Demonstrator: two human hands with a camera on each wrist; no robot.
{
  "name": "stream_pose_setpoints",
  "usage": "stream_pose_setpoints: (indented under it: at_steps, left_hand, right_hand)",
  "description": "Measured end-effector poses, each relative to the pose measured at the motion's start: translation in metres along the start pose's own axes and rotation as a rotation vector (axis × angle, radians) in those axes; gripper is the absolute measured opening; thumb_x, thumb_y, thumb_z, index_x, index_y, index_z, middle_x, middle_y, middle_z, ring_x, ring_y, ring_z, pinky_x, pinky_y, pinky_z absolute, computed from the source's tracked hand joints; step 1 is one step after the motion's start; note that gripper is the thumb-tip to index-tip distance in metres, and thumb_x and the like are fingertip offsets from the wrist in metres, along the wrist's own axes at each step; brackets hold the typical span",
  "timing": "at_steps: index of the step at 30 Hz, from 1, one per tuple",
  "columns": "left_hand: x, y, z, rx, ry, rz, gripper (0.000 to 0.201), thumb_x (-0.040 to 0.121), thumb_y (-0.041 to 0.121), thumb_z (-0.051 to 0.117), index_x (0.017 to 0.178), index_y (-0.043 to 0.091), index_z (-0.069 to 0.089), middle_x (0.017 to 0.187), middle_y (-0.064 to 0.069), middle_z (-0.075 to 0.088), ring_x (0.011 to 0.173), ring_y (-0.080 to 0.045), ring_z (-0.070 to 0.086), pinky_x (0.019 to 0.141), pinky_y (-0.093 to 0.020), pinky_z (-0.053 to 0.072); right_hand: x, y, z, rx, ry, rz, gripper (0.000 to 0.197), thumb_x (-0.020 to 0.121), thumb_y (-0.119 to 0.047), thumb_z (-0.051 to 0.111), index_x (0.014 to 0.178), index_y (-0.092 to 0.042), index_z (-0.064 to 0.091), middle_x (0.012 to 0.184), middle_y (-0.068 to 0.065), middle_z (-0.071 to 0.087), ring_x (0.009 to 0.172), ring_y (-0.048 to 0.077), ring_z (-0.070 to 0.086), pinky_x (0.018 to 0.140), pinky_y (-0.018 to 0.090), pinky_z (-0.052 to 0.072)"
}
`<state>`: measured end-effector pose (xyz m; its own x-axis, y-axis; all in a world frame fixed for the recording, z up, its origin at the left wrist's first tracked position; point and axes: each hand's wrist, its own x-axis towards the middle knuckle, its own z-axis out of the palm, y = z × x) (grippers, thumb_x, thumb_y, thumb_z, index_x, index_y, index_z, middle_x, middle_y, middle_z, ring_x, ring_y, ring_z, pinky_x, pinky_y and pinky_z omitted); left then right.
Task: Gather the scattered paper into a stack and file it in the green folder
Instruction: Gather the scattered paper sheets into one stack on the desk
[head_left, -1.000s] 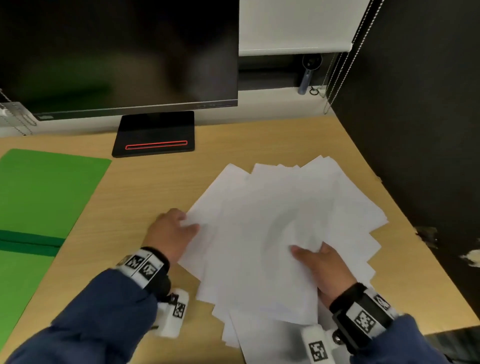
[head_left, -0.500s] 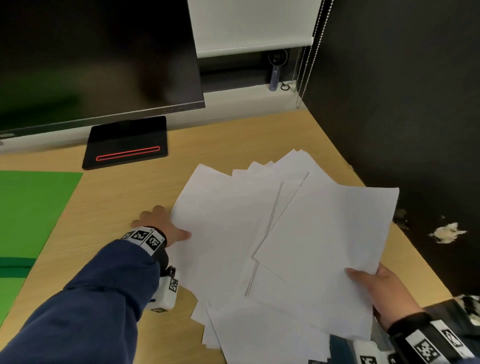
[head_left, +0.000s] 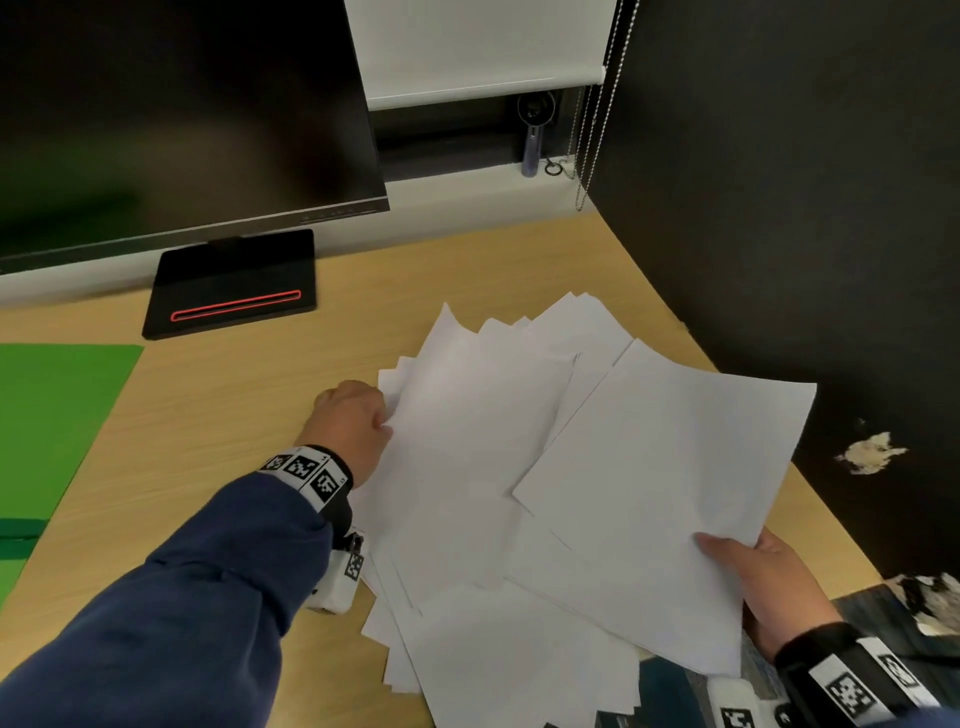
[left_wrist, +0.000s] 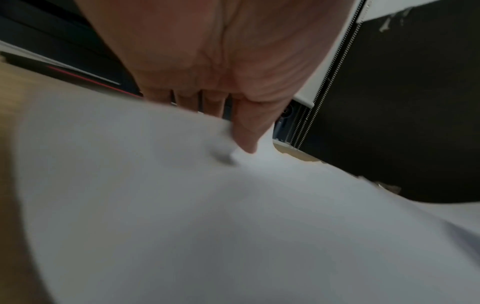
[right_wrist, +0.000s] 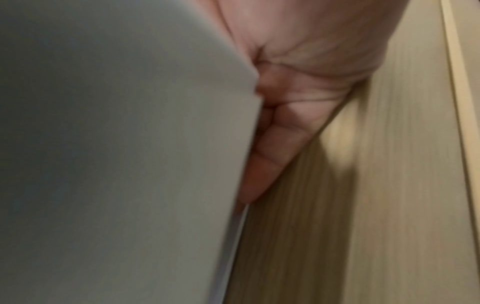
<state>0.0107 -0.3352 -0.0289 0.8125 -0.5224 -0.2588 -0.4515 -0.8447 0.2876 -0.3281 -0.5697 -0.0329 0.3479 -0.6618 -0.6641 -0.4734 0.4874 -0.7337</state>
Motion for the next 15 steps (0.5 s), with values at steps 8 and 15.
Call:
stream_pose_setpoints:
  at_steps: [8, 15]
  left_hand:
    - [0.029, 0.019, -0.002, 0.091, -0.158, -0.038, 0.077, 0.075, 0.051, 0.075, 0.136, 0.018, 0.042, 0.133, -0.007, 0.044, 0.125, -0.031, 0.042, 0.098, -0.043, 0.044]
    - [0.052, 0.042, -0.009, 0.049, -0.245, -0.148, 0.087, 0.073, 0.061, 0.075, 0.136, 0.011, 0.041, 0.128, -0.009, 0.055, 0.108, -0.027, 0.057, 0.08, -0.035, 0.048]
  right_hand:
    - [-0.011, 0.003, -0.005, -0.011, 0.097, 0.004, 0.015, 0.093, -0.008, 0.061, 0.101, -0.019, 0.063, 0.103, 0.014, 0.07, 0.096, 0.038, 0.064, 0.087, 0.047, 0.049]
    - [-0.015, 0.007, -0.013, -0.085, 0.153, -0.034, 0.015, 0.092, -0.008, 0.062, 0.095, -0.023, 0.061, 0.104, 0.011, 0.069, 0.094, 0.036, 0.063, 0.091, 0.05, 0.048]
